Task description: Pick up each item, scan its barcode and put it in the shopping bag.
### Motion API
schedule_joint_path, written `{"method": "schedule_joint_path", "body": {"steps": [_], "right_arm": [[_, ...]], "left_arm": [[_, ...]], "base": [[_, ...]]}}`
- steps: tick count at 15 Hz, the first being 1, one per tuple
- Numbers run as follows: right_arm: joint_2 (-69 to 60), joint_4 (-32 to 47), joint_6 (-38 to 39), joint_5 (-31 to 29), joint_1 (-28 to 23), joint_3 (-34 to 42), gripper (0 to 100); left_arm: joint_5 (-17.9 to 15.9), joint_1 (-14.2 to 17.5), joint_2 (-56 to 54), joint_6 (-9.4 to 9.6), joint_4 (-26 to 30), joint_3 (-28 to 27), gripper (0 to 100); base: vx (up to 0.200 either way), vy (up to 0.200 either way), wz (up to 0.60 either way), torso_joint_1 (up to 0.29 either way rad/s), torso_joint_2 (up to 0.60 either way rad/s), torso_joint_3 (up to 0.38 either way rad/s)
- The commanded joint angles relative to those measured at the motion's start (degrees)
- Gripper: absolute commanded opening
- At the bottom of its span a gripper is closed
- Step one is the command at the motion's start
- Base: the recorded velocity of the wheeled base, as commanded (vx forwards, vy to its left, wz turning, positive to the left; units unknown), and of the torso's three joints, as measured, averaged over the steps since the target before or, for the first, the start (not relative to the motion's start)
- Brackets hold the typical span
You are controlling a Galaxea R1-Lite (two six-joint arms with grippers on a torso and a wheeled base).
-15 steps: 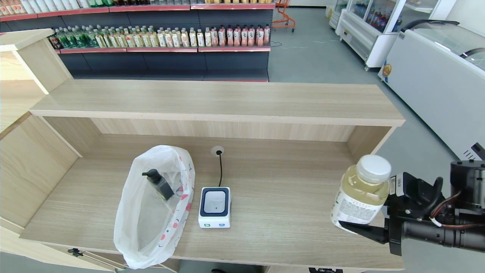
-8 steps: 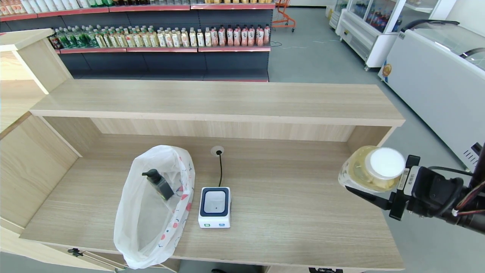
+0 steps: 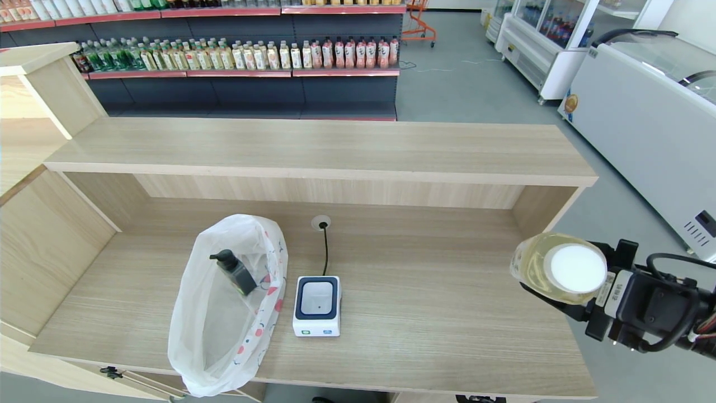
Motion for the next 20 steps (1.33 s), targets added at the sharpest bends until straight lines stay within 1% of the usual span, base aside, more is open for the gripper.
{"method": "schedule_joint_path", "body": {"steps": [1,6,11,14,20], "right_arm": [[-0.96,-0.2,-0.02,-0.02,-0.01,0.37,0],[-2.55,-0.11,-0.1,-3.71,0.17,1.08,0],[-2.63,-0.2,0.16,-5.55,0.17,0.9,0],[-2.55,-0.2,0.78,-5.47,0.17,0.2,0],[0.09,-0.2,7.72,-5.55,0.08,-0.07,0]], "left_arm": [[0.01,0.02,-0.02,0.07,-0.01,0.01,100],[0.01,0.02,-0.02,-0.02,-0.01,0.01,100],[0.01,0.02,-0.02,-0.2,-0.01,0.01,100],[0.01,0.02,-0.02,-0.2,-0.01,0.01,100],[0.01,0.02,-0.02,-0.02,-0.01,0.01,100]], "base": [[0.0,0.0,0.0,0.0,0.0,0.0],[0.0,0.0,0.0,0.0,0.0,0.0],[0.0,0.2,0.0,0.002,0.0,0.001],[0.0,0.2,0.0,0.004,0.01,0.002],[0.0,0.2,0.0,0.002,0.0,0.002]]}}
